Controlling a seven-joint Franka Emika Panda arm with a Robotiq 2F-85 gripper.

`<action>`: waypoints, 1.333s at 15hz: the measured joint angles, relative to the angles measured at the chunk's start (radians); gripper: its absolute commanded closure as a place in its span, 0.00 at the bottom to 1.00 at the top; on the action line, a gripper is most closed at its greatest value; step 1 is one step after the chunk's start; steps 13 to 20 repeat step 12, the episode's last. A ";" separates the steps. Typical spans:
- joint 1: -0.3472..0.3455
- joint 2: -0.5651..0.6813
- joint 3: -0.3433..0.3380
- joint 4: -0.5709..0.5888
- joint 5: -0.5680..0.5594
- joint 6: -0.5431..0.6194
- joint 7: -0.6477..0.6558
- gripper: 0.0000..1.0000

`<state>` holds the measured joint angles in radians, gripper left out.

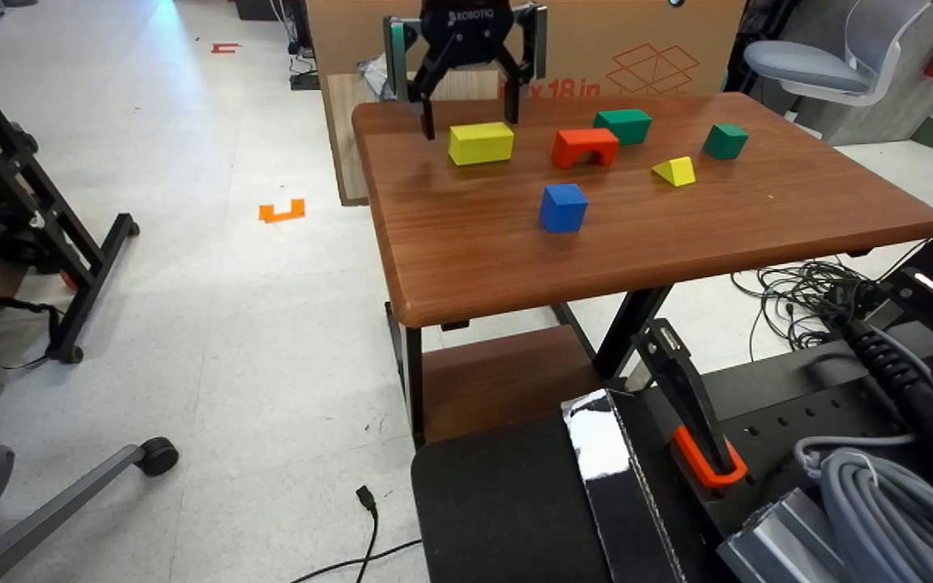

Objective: Unstack the yellow and blue blocks

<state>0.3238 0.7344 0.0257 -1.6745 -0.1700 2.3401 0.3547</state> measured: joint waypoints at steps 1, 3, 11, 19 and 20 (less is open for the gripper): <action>0.003 -0.010 0.000 -0.003 0.000 0.002 0.000 0.00; 0.009 -0.052 0.000 -0.024 0.000 0.003 0.001 0.00; -0.007 -0.444 0.004 -0.287 0.009 -0.119 0.018 0.00; -0.011 -0.482 0.005 -0.316 0.011 -0.129 0.018 0.00; -0.011 -0.482 0.005 -0.316 0.011 -0.129 0.018 0.00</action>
